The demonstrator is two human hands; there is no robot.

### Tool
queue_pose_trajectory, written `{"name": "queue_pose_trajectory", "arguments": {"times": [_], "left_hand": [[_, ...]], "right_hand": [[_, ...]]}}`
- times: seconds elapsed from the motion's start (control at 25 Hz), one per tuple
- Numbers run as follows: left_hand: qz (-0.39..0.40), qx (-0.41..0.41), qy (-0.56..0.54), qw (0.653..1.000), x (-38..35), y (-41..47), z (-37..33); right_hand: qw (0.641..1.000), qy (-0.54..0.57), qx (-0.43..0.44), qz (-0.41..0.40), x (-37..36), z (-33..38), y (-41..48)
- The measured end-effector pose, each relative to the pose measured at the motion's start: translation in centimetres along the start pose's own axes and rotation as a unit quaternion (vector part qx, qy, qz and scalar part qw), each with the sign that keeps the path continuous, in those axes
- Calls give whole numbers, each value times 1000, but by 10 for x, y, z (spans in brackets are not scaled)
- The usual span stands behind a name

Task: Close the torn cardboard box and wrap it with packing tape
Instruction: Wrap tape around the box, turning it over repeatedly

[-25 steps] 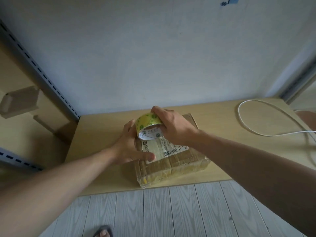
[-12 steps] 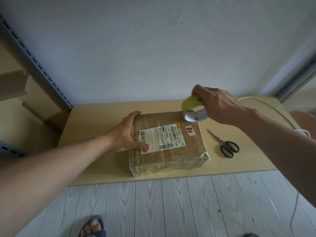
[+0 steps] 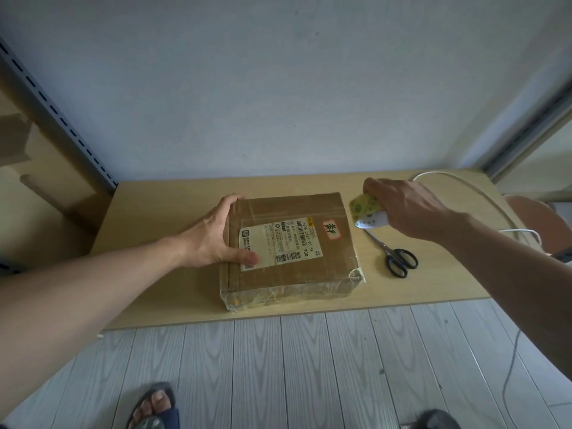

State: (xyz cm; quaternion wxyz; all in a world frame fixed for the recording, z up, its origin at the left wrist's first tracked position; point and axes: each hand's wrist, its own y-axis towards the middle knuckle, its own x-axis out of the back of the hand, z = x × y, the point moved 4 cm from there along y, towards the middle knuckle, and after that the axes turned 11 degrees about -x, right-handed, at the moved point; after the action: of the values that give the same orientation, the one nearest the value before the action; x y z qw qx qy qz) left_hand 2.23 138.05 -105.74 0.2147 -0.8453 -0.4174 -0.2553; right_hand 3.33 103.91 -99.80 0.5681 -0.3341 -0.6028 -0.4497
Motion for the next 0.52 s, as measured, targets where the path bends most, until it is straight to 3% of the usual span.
{"name": "queue_pose_trajectory", "arguments": {"times": [0.4, 0.52], "left_hand": [[-7, -13, 7, 1000, -1, 1, 1], [-2, -4, 14, 1000, 0, -1, 0]], "right_hand": [[999, 11, -29, 22, -17, -8, 5], [996, 31, -49, 62, -31, -2, 3]]}}
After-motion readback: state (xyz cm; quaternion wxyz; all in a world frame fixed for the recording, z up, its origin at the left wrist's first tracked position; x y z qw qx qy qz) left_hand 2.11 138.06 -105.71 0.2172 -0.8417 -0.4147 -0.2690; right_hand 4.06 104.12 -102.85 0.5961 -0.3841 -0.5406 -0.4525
